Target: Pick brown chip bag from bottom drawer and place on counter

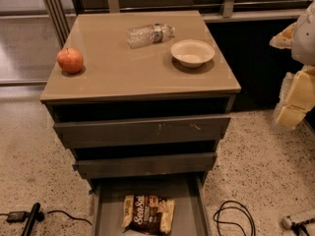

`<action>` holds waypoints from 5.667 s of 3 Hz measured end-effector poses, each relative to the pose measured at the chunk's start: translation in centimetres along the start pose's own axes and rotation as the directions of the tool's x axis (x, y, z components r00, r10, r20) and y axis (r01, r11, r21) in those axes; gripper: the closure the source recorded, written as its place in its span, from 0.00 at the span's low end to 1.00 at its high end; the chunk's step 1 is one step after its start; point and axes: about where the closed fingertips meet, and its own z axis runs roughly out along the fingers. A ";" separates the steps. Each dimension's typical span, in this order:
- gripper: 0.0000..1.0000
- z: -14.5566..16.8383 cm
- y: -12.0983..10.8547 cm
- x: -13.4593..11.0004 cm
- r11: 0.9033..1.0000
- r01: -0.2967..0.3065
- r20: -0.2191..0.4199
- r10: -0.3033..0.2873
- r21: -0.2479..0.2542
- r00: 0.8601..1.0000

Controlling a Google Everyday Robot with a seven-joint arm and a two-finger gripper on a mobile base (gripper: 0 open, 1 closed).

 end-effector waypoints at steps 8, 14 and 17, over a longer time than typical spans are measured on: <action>0.00 20.0 17.2 -5.5 0.976 0.172 0.331 -0.120 -0.134 0.936; 0.00 41.3 17.3 -6.9 0.973 0.174 0.463 -0.084 -0.154 0.882; 0.00 38.1 16.0 -4.8 0.988 0.109 0.631 -0.018 -0.105 0.775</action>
Offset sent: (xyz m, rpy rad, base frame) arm -0.0521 0.0579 -0.1207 0.4006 -0.0448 0.1355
